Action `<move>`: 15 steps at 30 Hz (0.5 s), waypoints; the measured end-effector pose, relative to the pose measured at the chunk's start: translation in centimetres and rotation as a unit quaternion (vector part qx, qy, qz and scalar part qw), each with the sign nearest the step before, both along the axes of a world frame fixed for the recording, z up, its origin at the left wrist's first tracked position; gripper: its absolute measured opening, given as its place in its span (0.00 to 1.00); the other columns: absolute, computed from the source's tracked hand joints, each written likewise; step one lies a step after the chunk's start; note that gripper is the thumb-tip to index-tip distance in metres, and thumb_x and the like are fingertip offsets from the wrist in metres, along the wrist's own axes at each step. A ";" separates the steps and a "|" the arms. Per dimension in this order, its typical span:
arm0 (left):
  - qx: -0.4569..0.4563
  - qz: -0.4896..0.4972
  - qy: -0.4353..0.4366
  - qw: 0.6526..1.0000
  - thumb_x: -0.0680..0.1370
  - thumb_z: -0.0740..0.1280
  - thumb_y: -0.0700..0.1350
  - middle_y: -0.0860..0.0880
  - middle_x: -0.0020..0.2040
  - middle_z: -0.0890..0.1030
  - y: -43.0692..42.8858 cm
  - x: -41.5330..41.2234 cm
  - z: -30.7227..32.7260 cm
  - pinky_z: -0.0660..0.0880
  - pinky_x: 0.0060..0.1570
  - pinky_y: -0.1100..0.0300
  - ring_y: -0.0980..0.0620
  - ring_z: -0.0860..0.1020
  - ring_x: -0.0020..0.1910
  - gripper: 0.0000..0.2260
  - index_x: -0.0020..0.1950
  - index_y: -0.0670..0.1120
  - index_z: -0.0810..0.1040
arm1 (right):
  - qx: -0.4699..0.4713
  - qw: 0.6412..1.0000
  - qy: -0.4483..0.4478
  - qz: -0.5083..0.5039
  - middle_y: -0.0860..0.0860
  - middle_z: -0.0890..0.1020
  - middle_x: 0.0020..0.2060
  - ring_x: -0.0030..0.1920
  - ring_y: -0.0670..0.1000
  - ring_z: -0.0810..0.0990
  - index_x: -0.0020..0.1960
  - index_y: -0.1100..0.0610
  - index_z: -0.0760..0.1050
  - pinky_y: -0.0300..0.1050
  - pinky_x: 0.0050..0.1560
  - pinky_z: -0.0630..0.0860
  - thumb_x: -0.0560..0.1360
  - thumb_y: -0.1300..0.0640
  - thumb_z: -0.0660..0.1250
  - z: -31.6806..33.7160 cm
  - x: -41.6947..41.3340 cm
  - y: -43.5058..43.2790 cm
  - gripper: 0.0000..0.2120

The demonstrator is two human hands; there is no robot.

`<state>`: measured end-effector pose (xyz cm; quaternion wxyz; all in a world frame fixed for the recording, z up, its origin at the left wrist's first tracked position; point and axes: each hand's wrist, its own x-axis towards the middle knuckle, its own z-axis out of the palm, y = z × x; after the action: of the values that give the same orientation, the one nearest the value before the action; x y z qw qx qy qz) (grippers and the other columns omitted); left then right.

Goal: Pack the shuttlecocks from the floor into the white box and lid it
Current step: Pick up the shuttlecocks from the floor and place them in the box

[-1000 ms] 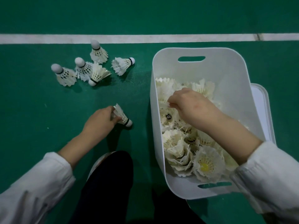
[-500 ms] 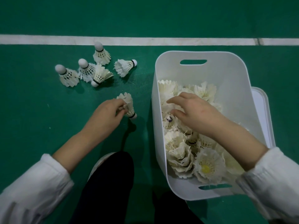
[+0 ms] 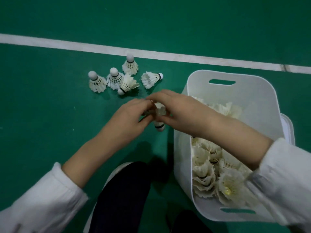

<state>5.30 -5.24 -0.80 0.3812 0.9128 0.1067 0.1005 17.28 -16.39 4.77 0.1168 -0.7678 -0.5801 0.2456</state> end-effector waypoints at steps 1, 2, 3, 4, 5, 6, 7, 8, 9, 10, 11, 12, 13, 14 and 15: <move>0.003 0.006 -0.001 1.000 0.71 0.66 0.43 0.45 0.41 0.79 0.3 -0.2 -0.2 0.69 0.43 0.61 0.54 0.73 0.40 0.07 0.45 0.40 0.78 | -0.032 0.999 -0.005 0.006 0.52 0.74 0.52 0.52 0.53 0.75 0.59 0.58 0.72 0.47 0.50 0.70 0.75 0.57 0.64 -0.7 0.1 0.9 0.13; -0.001 0.015 -0.002 1.000 0.72 0.67 0.43 0.46 0.40 0.79 0.7 -0.4 -0.4 0.69 0.42 0.62 0.55 0.73 0.40 0.06 0.45 0.41 0.78 | -0.052 0.999 -0.016 0.005 0.52 0.74 0.49 0.52 0.55 0.75 0.54 0.59 0.73 0.47 0.49 0.70 0.74 0.56 0.64 -1.3 0.2 1.5 0.10; -0.013 0.026 -0.003 1.000 0.73 0.68 0.42 0.47 0.41 0.79 1.0 -0.6 -0.6 0.69 0.43 0.64 0.57 0.73 0.41 0.05 0.45 0.41 0.78 | -0.061 0.998 -0.028 0.001 0.54 0.75 0.47 0.51 0.56 0.75 0.51 0.60 0.75 0.47 0.47 0.69 0.74 0.56 0.64 -1.9 0.3 2.0 0.09; -0.031 0.038 -0.002 0.999 0.74 0.68 0.42 0.48 0.43 0.79 1.3 -0.8 -0.8 0.71 0.45 0.65 0.58 0.74 0.42 0.04 0.47 0.43 0.77 | -0.064 0.997 -0.038 -0.005 0.55 0.76 0.47 0.50 0.57 0.75 0.49 0.61 0.75 0.47 0.45 0.68 0.75 0.56 0.64 -2.4 0.3 2.4 0.09; -0.050 0.051 -0.002 0.997 0.75 0.68 0.43 0.50 0.46 0.79 1.7 -0.9 -0.9 0.72 0.48 0.65 0.58 0.74 0.45 0.05 0.49 0.44 0.77 | -0.063 0.997 -0.043 -0.014 0.56 0.77 0.47 0.50 0.57 0.75 0.48 0.61 0.75 0.47 0.43 0.66 0.75 0.56 0.64 -2.9 0.3 2.5 0.08; -0.065 0.066 -0.004 0.996 0.76 0.67 0.44 0.51 0.49 0.78 2.3 -0.9 -1.1 0.72 0.50 0.66 0.58 0.75 0.49 0.06 0.52 0.45 0.75 | -0.059 0.997 -0.043 -0.024 0.56 0.77 0.47 0.50 0.57 0.75 0.47 0.60 0.75 0.45 0.42 0.64 0.75 0.56 0.63 -3.4 0.2 2.5 0.07; -0.072 0.079 -0.006 0.994 0.77 0.66 0.45 0.51 0.52 0.76 2.9 -0.7 -1.3 0.72 0.52 0.65 0.58 0.74 0.52 0.08 0.55 0.46 0.74 | -0.055 0.997 -0.042 -0.038 0.56 0.77 0.46 0.50 0.57 0.75 0.45 0.59 0.74 0.43 0.40 0.62 0.75 0.57 0.63 -3.8 0.2 2.3 0.06; -0.066 0.089 -0.007 0.994 0.77 0.65 0.45 0.51 0.54 0.75 3.7 -0.3 -1.7 0.72 0.54 0.64 0.57 0.73 0.53 0.09 0.57 0.46 0.74 | -0.048 0.996 -0.042 -0.056 0.54 0.76 0.44 0.49 0.56 0.75 0.44 0.58 0.73 0.42 0.40 0.61 0.75 0.56 0.63 -4.2 0.3 2.0 0.05; -0.045 0.095 0.000 0.994 0.77 0.64 0.45 0.50 0.56 0.75 4.7 0.4 -2.2 0.72 0.55 0.62 0.56 0.72 0.55 0.11 0.59 0.46 0.73 | -0.040 0.995 -0.043 -0.075 0.53 0.75 0.43 0.49 0.56 0.75 0.44 0.57 0.72 0.42 0.40 0.61 0.75 0.56 0.63 -4.5 0.4 1.7 0.05; -0.009 0.095 0.019 0.995 0.78 0.64 0.45 0.49 0.58 0.74 5.7 1.4 -2.9 0.70 0.58 0.60 0.54 0.71 0.57 0.13 0.61 0.45 0.72 | -0.030 0.994 -0.046 -0.093 0.52 0.75 0.43 0.49 0.56 0.75 0.44 0.58 0.72 0.42 0.40 0.61 0.75 0.56 0.63 -4.7 0.6 1.5 0.05; 0.034 0.089 0.049 0.994 0.77 0.64 0.44 0.47 0.61 0.73 6.6 2.4 -3.8 0.67 0.61 0.58 0.52 0.70 0.60 0.15 0.64 0.44 0.70 | -0.018 0.993 -0.048 -0.110 0.53 0.75 0.44 0.49 0.56 0.75 0.45 0.59 0.73 0.43 0.41 0.63 0.75 0.56 0.63 -4.8 0.7 1.4 0.06; 0.074 0.076 0.084 0.991 0.77 0.64 0.44 0.45 0.64 0.71 7.4 3.6 -4.6 0.63 0.64 0.57 0.49 0.67 0.63 0.19 0.67 0.43 0.67 | -0.007 0.991 -0.044 -0.125 0.53 0.75 0.44 0.48 0.56 0.75 0.46 0.59 0.74 0.45 0.43 0.64 0.75 0.56 0.63 -4.7 0.7 1.5 0.07; 0.106 0.061 0.118 0.985 0.77 0.64 0.43 0.44 0.67 0.68 8.1 4.7 -5.4 0.59 0.67 0.56 0.47 0.64 0.67 0.22 0.70 0.42 0.64 | 0.000 0.990 -0.039 -0.137 0.54 0.75 0.44 0.48 0.56 0.75 0.46 0.59 0.74 0.47 0.44 0.66 0.75 0.55 0.63 -4.7 0.7 1.6 0.07; 0.135 0.048 0.149 0.979 0.77 0.63 0.41 0.44 0.70 0.65 8.7 5.6 -6.2 0.57 0.68 0.55 0.47 0.61 0.69 0.24 0.72 0.42 0.61 | 0.001 0.989 -0.036 -0.144 0.54 0.75 0.44 0.48 0.57 0.75 0.46 0.60 0.73 0.48 0.45 0.68 0.75 0.55 0.63 -4.7 0.6 1.8 0.07; 0.165 0.036 0.173 0.970 0.78 0.62 0.40 0.44 0.72 0.63 9.2 6.4 -6.8 0.57 0.69 0.53 0.47 0.59 0.70 0.25 0.73 0.43 0.59 | -0.005 0.988 -0.041 -0.147 0.55 0.75 0.44 0.48 0.58 0.75 0.46 0.60 0.73 0.49 0.45 0.68 0.76 0.56 0.63 -4.8 0.5 2.0 0.07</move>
<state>11.69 3.97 -7.57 0.1972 0.9622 0.1855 -0.0293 17.78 -14.38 0.01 0.1241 -0.8549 -0.4635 0.1974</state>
